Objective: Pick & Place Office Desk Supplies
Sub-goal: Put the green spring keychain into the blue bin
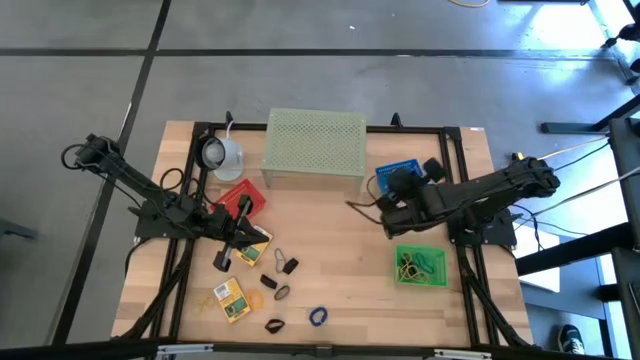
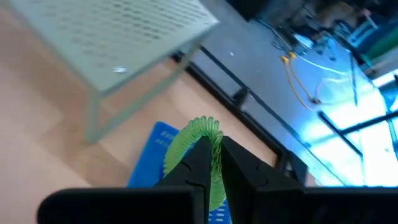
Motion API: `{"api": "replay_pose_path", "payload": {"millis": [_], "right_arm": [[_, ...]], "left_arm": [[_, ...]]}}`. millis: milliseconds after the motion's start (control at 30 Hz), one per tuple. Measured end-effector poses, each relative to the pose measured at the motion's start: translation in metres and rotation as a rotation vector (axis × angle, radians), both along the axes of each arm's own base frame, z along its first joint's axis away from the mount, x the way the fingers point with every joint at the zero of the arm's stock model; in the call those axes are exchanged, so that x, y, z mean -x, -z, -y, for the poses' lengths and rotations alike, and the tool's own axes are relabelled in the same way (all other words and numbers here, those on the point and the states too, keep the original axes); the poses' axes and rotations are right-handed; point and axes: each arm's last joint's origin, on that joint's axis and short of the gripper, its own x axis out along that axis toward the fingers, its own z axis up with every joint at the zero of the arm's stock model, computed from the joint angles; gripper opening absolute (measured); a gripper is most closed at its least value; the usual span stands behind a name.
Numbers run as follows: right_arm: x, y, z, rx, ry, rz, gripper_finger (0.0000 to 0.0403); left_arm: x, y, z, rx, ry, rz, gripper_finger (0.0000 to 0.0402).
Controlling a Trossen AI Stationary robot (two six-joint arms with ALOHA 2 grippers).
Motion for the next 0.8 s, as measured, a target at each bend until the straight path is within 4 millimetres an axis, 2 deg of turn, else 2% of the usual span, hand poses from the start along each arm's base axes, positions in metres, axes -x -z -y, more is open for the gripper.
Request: {"api": "replay_pose_path", "payload": {"millis": [100,167,500,667,800], "right_arm": [[0.009,0.0,0.008,0.018,0.042,0.025,0.003],[0.016,0.007,0.014,0.018,0.07,0.031,0.003],[0.06,0.069,0.054,-0.011,0.319,0.173,0.003],[0.059,0.102,0.07,-0.065,0.377,0.262,0.003],[0.052,0.123,0.079,-0.146,0.316,0.277,0.003]], "left_arm": [[0.0,0.0,0.0,0.0,0.0,0.001,0.0004],[0.0,0.0,0.0,0.0,0.0,0.001,0.0004],[0.0,0.0,0.0,0.0,0.0,0.001,0.0004],[0.0,0.0,0.0,0.001,-0.006,0.0,0.0004],[0.0,0.0,-0.001,0.007,-0.049,-0.003,0.0004]]}}
